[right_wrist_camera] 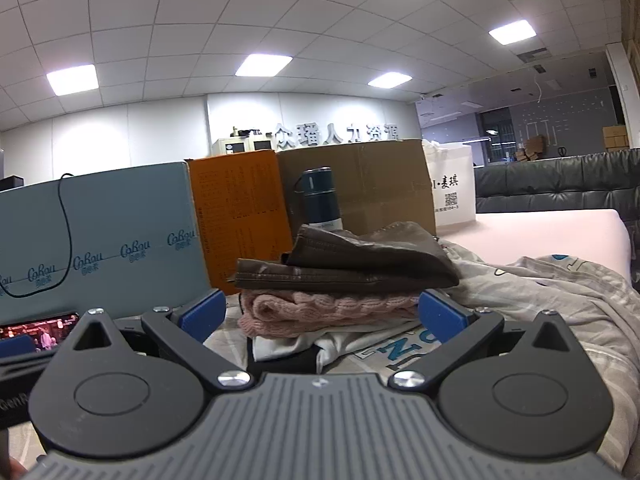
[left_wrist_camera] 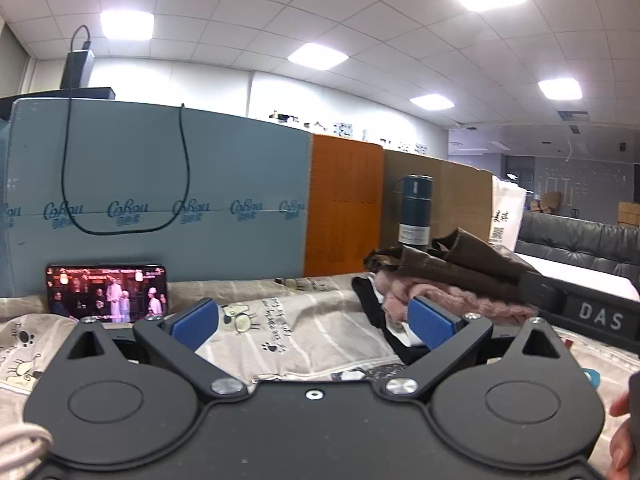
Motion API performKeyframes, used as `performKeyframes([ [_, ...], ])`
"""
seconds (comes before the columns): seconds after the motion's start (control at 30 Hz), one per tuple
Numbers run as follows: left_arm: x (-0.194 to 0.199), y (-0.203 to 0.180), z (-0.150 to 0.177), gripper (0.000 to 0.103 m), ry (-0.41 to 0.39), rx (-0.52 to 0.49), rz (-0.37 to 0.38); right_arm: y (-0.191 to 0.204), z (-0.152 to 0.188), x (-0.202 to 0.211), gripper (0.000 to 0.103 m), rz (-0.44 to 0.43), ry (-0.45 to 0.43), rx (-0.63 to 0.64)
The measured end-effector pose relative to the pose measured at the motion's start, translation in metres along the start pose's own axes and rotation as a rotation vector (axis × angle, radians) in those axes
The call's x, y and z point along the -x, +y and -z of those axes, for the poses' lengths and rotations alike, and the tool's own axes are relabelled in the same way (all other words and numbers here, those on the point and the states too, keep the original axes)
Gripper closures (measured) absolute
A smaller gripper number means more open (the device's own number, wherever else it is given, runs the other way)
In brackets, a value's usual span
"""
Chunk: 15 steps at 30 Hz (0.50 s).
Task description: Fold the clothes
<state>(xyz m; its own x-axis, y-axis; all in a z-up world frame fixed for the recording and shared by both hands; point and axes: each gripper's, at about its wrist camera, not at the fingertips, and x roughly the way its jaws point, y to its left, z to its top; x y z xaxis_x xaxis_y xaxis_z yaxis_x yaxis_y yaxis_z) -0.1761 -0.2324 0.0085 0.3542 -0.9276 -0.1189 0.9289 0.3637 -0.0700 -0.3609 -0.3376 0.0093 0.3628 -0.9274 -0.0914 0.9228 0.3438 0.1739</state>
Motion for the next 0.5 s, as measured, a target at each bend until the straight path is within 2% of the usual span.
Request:
performKeyframes([
  [0.5,-0.0036,0.0021,0.0019,0.0,0.003,-0.007,-0.016,0.0025,0.0077,0.001,0.0,0.044,-0.018,0.031],
])
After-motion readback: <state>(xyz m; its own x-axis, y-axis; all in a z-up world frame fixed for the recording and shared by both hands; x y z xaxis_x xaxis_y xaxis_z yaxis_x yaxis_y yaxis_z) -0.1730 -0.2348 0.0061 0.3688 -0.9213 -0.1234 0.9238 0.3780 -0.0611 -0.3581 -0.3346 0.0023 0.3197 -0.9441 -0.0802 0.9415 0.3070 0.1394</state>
